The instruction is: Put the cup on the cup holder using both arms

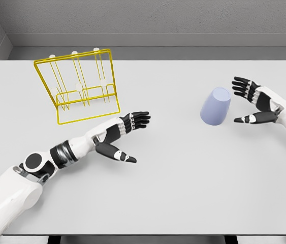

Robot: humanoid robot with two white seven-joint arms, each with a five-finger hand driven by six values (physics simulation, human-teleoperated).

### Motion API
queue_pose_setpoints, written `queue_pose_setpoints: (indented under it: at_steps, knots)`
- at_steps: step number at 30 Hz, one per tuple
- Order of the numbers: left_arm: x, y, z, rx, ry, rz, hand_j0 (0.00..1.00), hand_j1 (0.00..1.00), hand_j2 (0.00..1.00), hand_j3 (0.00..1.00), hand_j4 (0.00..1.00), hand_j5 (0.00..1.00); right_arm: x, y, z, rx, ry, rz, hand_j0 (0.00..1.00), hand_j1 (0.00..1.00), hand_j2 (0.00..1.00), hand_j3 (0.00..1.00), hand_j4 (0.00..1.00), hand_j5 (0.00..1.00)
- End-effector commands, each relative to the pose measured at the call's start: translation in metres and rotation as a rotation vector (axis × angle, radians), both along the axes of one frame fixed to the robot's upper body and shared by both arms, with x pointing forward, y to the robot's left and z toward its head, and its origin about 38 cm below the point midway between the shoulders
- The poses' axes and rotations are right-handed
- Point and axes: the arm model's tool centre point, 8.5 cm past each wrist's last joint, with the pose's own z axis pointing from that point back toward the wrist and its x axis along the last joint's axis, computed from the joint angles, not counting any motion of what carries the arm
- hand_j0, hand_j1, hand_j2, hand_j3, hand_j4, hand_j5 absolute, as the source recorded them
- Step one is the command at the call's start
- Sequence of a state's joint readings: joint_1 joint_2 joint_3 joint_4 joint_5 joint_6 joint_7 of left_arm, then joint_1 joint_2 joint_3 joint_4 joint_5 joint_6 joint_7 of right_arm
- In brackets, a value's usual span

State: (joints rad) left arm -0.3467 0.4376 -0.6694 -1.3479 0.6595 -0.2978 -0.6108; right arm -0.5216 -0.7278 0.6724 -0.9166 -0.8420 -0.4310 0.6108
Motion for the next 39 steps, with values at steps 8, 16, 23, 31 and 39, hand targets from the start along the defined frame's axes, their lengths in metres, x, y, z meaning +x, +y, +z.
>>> queue_pose_setpoints:
  at_steps: [8, 16, 23, 31, 39]
  knots:
    - [-0.001, 0.0, 0.001, -0.011, -0.002, -0.001, 1.0, 1.0, 1.0, 1.0, 1.0, 1.0, 0.004, 0.016, -0.01, 0.032, 0.008, 0.007, 1.0, 1.0, 1.0, 1.0, 1.0, 1.0]
    - [-0.001, 0.0, 0.001, -0.008, 0.0, 0.001, 1.0, 1.0, 1.0, 1.0, 1.0, 1.0, 0.005, 0.017, -0.017, 0.039, 0.022, -0.005, 1.0, 1.0, 1.0, 1.0, 1.0, 1.0]
    - [-0.001, 0.002, 0.0, -0.006, 0.004, 0.003, 1.0, 1.0, 1.0, 1.0, 1.0, 1.0, 0.006, 0.024, -0.018, 0.048, 0.021, 0.006, 1.0, 1.0, 1.0, 1.0, 1.0, 1.0]
    - [-0.002, 0.002, 0.0, -0.008, 0.006, 0.003, 1.0, 1.0, 1.0, 1.0, 1.0, 1.0, 0.007, 0.036, -0.02, 0.061, 0.018, 0.025, 1.0, 1.0, 1.0, 1.0, 1.0, 1.0]
    - [-0.002, 0.001, 0.0, -0.01, 0.006, 0.002, 1.0, 1.0, 1.0, 1.0, 1.0, 1.0, 0.007, 0.043, -0.023, 0.069, 0.021, 0.037, 1.0, 1.0, 1.0, 1.0, 1.0, 1.0]
